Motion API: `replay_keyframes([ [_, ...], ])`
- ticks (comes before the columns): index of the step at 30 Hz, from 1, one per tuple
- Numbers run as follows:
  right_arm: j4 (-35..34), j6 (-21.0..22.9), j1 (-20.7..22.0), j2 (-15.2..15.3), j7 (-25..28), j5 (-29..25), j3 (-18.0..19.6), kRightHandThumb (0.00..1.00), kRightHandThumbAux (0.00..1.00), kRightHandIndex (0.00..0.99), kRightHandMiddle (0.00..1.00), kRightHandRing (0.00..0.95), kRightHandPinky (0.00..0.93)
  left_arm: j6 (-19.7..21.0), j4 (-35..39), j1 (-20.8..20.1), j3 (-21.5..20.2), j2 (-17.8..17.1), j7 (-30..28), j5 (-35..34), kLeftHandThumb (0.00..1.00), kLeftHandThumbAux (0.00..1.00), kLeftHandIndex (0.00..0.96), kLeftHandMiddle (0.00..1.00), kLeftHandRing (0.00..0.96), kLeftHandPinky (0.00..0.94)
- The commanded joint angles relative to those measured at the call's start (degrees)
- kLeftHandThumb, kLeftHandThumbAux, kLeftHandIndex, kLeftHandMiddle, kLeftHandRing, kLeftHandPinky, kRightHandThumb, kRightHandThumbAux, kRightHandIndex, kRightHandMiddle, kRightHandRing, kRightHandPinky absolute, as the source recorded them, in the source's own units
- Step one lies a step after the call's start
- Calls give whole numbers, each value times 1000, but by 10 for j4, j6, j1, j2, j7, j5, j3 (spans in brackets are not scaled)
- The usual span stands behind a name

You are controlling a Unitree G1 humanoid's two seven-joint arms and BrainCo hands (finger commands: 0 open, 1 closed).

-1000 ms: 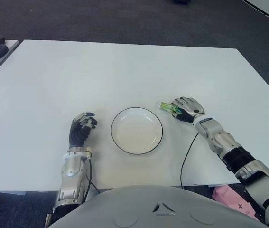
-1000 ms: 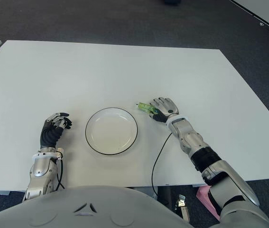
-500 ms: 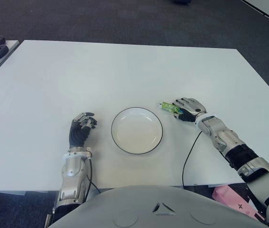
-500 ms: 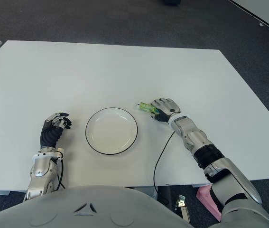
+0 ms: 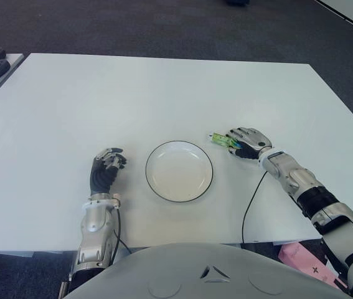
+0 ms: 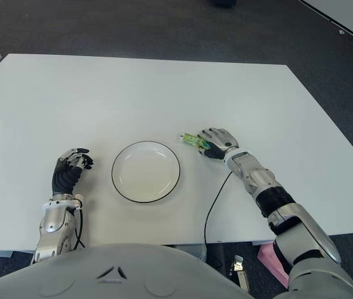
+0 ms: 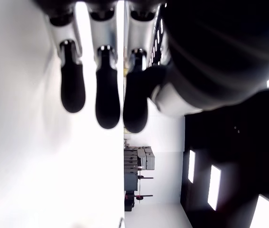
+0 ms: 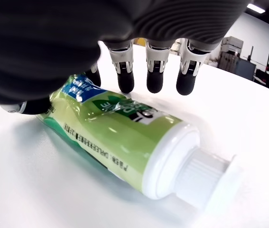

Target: Put the toothpaste on the table into the plate.

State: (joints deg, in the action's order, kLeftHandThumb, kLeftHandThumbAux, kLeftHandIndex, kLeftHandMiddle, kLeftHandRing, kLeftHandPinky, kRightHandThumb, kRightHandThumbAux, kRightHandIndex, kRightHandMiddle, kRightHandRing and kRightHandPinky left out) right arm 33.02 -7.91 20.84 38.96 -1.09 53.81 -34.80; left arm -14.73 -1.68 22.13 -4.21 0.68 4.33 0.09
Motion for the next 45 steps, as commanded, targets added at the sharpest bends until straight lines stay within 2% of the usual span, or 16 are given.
replay_keyframes([
  [1,112,-19,-23,-22,21,10,-36,604,117,0,0,0,0,13,0,6,-2,1,0,-1,694,723,432,584,561,547],
  [4,241,-44,18,-61,-20,20,-51,607,116,0,0,0,0,18,4,6,-3,3,2,-1,694,723,432,586,562,545],
  [5,263,-50,27,-67,-25,21,-54,607,119,0,0,0,0,19,6,6,-3,4,3,-1,694,723,432,586,561,541],
  [10,277,-73,37,-67,-21,15,-53,614,112,0,0,0,0,25,12,7,-2,7,7,0,695,723,432,587,559,537],
  [25,358,-94,65,-89,-56,20,-74,625,121,0,0,0,0,21,20,10,-3,7,8,2,693,724,432,590,565,541],
  [31,374,-90,66,-96,-68,24,-86,624,147,0,0,0,0,27,25,13,-5,7,7,-1,692,723,432,588,566,546],
  [34,392,-75,63,-110,-76,29,-94,627,152,0,0,0,0,35,30,13,-5,10,13,2,693,723,432,588,567,545],
  [45,421,-51,54,-127,-98,31,-105,638,120,0,0,0,0,41,40,17,-6,13,16,1,693,723,432,591,567,544],
])
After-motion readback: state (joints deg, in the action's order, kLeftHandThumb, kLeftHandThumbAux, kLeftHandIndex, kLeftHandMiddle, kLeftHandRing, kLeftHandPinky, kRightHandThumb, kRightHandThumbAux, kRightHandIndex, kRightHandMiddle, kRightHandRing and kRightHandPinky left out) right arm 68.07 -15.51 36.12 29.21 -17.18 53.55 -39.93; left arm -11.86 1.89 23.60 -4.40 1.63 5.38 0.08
